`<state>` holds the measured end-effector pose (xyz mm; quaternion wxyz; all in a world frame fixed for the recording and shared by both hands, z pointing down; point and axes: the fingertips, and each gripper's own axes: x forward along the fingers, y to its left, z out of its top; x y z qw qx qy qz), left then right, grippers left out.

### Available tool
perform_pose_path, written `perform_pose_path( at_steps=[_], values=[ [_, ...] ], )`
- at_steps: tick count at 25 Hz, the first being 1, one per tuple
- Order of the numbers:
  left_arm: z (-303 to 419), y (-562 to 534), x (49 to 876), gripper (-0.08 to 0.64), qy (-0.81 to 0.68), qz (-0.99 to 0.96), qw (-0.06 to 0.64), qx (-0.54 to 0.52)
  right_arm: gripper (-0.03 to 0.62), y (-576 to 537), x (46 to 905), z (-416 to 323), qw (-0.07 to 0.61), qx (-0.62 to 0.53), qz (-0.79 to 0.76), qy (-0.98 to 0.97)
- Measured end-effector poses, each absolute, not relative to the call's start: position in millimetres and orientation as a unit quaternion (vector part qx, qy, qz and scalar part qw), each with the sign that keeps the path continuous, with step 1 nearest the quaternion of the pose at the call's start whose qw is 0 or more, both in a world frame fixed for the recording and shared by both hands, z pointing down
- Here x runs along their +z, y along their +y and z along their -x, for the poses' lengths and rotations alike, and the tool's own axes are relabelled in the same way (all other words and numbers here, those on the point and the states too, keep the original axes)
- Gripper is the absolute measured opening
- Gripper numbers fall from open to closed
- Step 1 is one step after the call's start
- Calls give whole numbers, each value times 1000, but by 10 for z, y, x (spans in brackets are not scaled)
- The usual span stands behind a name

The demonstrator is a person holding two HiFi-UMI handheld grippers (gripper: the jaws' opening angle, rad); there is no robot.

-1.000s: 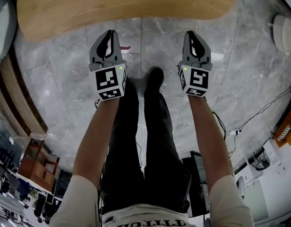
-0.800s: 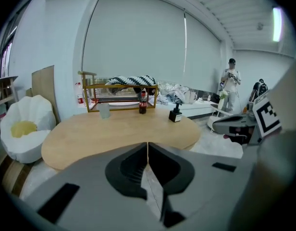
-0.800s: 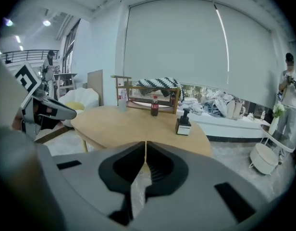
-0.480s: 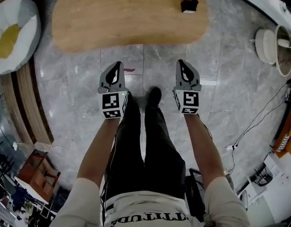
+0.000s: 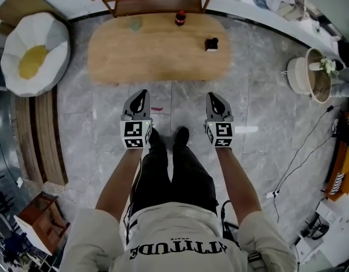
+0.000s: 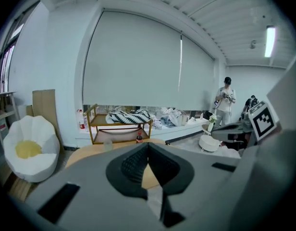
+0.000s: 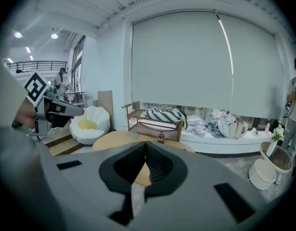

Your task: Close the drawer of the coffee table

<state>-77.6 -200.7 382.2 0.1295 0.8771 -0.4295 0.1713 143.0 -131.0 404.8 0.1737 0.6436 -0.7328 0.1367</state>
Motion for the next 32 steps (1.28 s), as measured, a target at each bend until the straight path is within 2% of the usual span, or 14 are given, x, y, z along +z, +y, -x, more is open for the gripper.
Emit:
perform_pose_path(
  at_steps=[6,26,32],
  values=[
    [919,-1761,3175,20,-401,-894,106,169,20,-1127,3368,-1431,140,147,-640,-741],
    [1401,-1489,1643,21,-382,-912,61,132,20,-835,1819,-1528,132,76,-632,-760],
    [1603,-1544,1202,21,-393,-912,58,101,20,-716,1390,-1571,111,51,-640,-759]
  ],
)
